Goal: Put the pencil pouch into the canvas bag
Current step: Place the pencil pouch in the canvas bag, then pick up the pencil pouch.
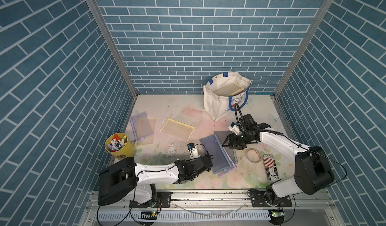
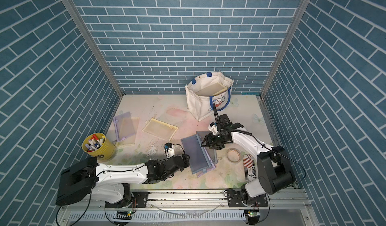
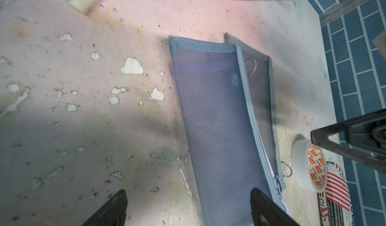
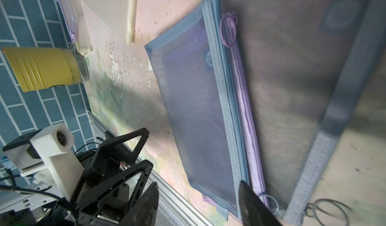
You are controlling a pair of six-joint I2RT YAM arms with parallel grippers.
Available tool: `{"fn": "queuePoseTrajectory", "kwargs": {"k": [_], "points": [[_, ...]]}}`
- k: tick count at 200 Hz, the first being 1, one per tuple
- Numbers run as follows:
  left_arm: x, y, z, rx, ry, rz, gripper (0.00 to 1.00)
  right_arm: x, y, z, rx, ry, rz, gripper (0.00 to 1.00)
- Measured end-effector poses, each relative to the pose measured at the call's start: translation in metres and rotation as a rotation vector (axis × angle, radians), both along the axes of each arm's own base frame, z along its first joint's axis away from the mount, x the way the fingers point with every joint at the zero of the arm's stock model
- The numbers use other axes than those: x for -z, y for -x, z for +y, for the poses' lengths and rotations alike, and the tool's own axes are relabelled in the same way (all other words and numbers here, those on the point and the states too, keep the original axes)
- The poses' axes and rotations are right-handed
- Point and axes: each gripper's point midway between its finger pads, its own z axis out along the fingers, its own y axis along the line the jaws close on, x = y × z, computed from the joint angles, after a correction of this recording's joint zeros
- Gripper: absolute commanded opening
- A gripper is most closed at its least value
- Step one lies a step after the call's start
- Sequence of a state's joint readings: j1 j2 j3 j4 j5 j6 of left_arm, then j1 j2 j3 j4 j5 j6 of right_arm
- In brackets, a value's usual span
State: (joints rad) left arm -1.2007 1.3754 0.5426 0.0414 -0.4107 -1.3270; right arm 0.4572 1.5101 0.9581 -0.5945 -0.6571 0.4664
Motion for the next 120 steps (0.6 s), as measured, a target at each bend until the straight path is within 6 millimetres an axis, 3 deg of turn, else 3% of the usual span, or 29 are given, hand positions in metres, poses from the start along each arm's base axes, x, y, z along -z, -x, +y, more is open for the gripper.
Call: {"fn": "queuePoseTrajectory", "kwargs": {"k": [68,120], "points": [[0.019,-0.008,-0.011,-0.020,0.052,0.018,0.80,0.026,-0.002,0.010,-0.038,-0.024,0.063,0.57],[0.018,-0.018,-0.027,-0.030,0.115,-0.004,0.75,0.042,-0.001,0.008,-0.050,0.002,0.090,0.56]]}}
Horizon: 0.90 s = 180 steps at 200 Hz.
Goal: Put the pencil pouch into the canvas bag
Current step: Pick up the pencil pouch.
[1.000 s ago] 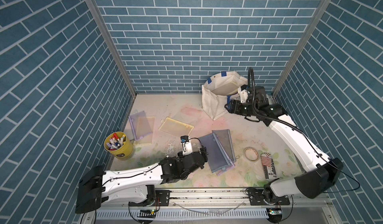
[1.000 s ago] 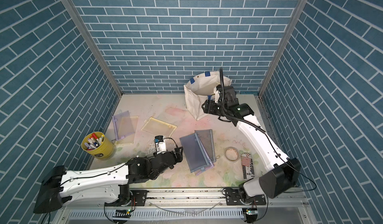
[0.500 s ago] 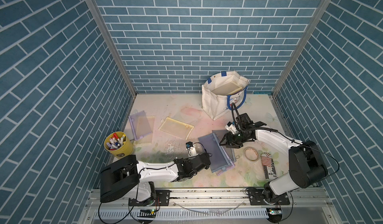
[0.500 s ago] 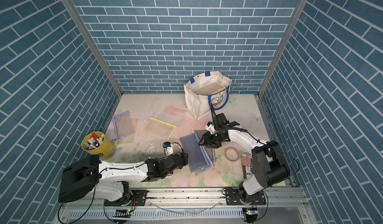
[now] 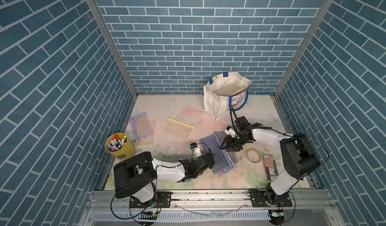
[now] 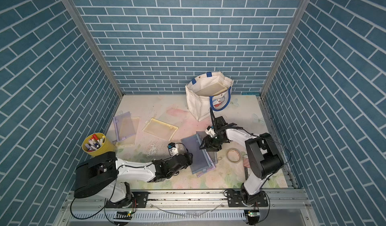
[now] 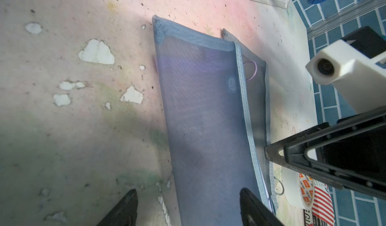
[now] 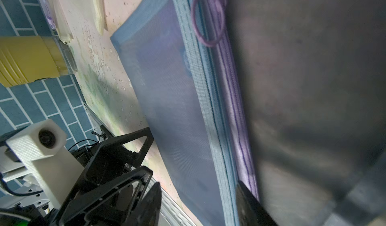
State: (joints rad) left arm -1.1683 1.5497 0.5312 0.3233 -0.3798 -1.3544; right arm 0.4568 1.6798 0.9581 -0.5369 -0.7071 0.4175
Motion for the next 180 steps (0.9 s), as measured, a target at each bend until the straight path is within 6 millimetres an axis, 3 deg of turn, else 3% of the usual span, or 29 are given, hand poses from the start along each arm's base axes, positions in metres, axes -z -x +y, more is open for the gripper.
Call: {"fn": "queuePoseTrajectory", "kwargs": {"k": [59,180], "points": [[0.002,-0.007,-0.007,-0.029,0.056,-0.003,0.64,0.020,0.001,0.001,-0.007,0.011,0.049,0.54],[0.006,-0.015,-0.013,-0.046,0.129,-0.022,0.49,0.017,-0.001,0.012,-0.023,-0.043,0.037,0.46]]}}
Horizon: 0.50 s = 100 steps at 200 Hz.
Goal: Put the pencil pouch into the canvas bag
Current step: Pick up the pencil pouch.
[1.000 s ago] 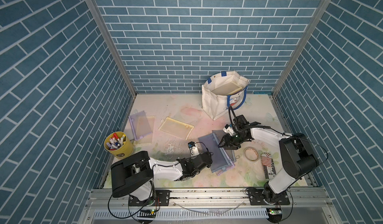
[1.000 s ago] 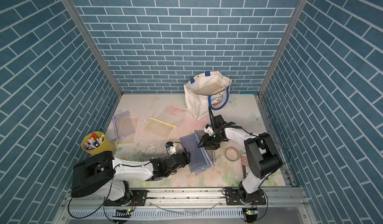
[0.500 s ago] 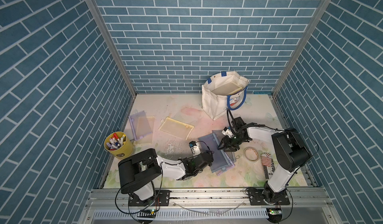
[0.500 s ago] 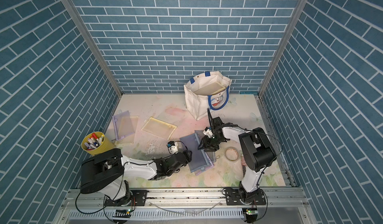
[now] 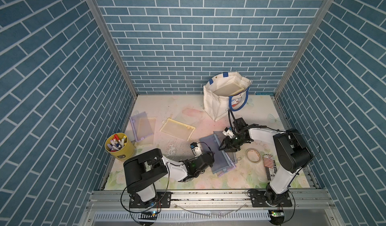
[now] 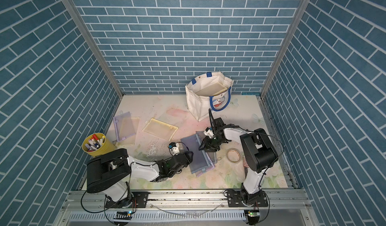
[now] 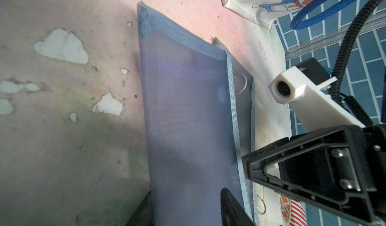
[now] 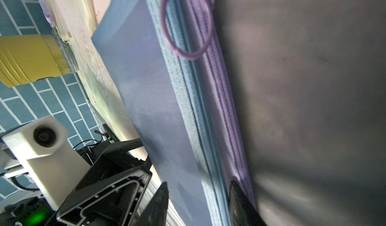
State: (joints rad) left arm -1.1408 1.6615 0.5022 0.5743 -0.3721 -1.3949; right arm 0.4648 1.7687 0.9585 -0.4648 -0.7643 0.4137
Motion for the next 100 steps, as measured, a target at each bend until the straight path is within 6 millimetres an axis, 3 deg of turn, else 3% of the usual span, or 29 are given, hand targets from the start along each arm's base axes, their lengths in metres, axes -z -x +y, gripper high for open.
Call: {"fn": "queuePoseTrajectory", "kwargs": {"k": [45,100], "points": [[0.0009,0.0007,0.0000,0.010,-0.008,0.001,0.40,-0.0026,0.0028,0.0062,-0.017,-0.023,-0.002,0.42],[-0.0062,0.0036,0.0072,0.018,-0.024,-0.005,0.07,-0.0063,0.0015,0.0100,-0.019,-0.050,-0.005,0.40]]}}
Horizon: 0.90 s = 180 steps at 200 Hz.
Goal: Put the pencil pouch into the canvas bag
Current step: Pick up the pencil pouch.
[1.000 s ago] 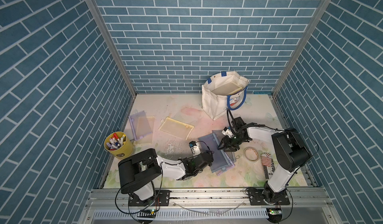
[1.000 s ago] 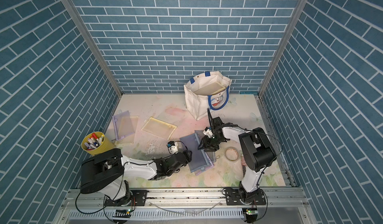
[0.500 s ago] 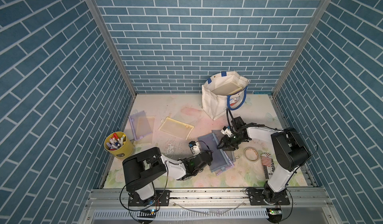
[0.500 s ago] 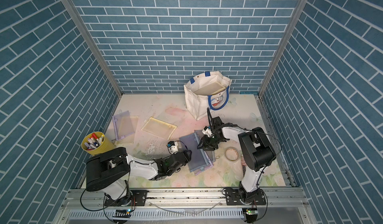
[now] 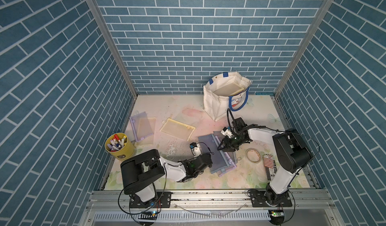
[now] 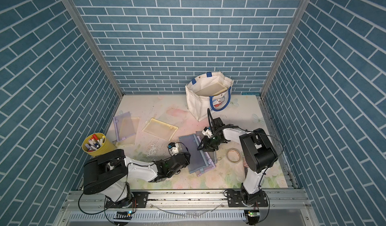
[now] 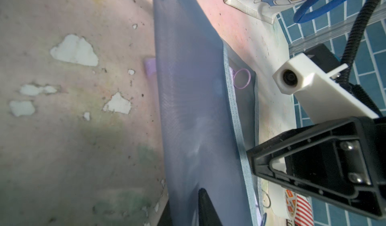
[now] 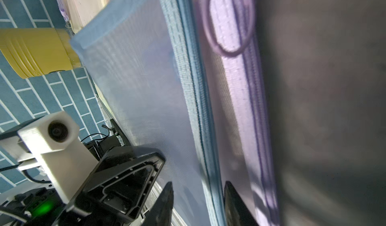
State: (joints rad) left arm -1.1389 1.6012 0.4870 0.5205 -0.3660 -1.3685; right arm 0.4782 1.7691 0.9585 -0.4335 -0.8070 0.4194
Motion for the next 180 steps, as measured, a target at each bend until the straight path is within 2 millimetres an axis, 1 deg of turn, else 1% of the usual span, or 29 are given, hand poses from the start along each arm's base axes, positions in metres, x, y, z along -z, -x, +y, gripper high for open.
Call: {"fn": "queuePoseTrajectory", "kwargs": {"k": [11,38,64,83,100,126,146,161,180], "points": [[-0.006,0.000,0.001,0.006,-0.001,-0.012,0.00,-0.001,0.000,0.000,0.001,-0.003,0.002,0.40],[-0.025,0.000,0.005,0.011,-0.002,-0.044,0.00,-0.008,0.000,0.000,0.002,-0.014,-0.007,0.43],[-0.045,0.001,0.014,0.023,-0.034,-0.078,0.00,-0.023,-0.004,-0.004,0.035,-0.031,-0.017,0.46],[-0.067,0.002,0.019,0.048,-0.054,-0.121,0.00,-0.045,-0.014,-0.010,0.087,-0.065,-0.041,0.49],[-0.094,0.003,0.024,0.082,-0.063,-0.183,0.00,-0.069,-0.024,-0.012,0.119,-0.106,-0.075,0.52],[-0.133,0.007,0.031,0.130,-0.056,-0.286,0.00,-0.109,-0.034,-0.001,0.134,-0.210,-0.120,0.55],[-0.159,0.010,0.036,0.159,-0.050,-0.353,0.00,-0.134,-0.037,0.006,0.137,-0.293,-0.144,0.59],[-0.174,0.011,0.037,0.177,-0.043,-0.394,0.00,-0.151,-0.039,0.011,0.132,-0.353,-0.164,0.60],[-0.190,0.013,0.035,0.207,-0.036,-0.434,0.00,-0.173,-0.042,0.018,0.120,-0.434,-0.201,0.61]]}}
